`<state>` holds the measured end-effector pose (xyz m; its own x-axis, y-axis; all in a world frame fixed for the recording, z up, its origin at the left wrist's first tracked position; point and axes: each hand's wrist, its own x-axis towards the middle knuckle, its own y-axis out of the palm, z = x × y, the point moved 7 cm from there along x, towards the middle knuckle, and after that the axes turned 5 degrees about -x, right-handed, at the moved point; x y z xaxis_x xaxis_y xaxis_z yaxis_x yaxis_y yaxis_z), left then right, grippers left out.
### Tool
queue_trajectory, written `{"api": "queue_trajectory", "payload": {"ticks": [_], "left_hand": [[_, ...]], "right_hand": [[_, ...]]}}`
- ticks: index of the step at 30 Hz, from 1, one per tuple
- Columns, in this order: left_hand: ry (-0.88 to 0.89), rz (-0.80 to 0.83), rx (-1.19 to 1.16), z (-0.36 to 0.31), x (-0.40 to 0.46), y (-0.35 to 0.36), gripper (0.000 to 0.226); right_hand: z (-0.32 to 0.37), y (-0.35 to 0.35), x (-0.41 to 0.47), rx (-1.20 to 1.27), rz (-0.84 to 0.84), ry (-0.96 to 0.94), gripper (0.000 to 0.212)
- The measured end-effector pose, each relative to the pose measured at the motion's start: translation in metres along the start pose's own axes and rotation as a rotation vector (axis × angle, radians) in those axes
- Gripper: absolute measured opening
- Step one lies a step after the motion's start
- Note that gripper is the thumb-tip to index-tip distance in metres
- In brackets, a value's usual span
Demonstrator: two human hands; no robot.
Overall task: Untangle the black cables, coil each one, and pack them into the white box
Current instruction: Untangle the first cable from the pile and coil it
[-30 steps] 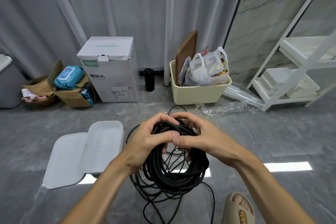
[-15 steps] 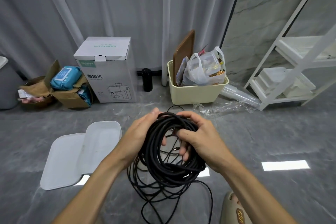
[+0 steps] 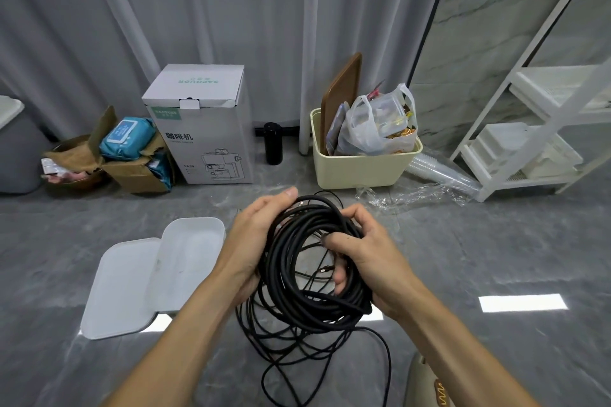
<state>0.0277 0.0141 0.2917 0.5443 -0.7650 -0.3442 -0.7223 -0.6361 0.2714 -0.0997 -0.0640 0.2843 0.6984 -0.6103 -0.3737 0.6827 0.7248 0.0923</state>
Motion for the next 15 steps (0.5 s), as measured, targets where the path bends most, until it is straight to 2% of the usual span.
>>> {"api": "queue_trajectory", "payload": {"ticks": [5,11,15], "left_hand": [[-0.076,-0.052,-0.149,0.009,0.000,-0.003,0.033],[0.026,-0.182,0.034,-0.002,0.001,-0.011,0.028],[0.052,-0.215,0.023,-0.009,0.001,-0.018,0.026]], "right_hand": [[0.003,-0.006,0.001,0.051,-0.092,-0.080,0.022],[0.004,-0.004,0.001,0.005,-0.090,-0.107,0.020],[0.003,0.000,0.000,0.000,-0.042,-0.070,0.022]]}}
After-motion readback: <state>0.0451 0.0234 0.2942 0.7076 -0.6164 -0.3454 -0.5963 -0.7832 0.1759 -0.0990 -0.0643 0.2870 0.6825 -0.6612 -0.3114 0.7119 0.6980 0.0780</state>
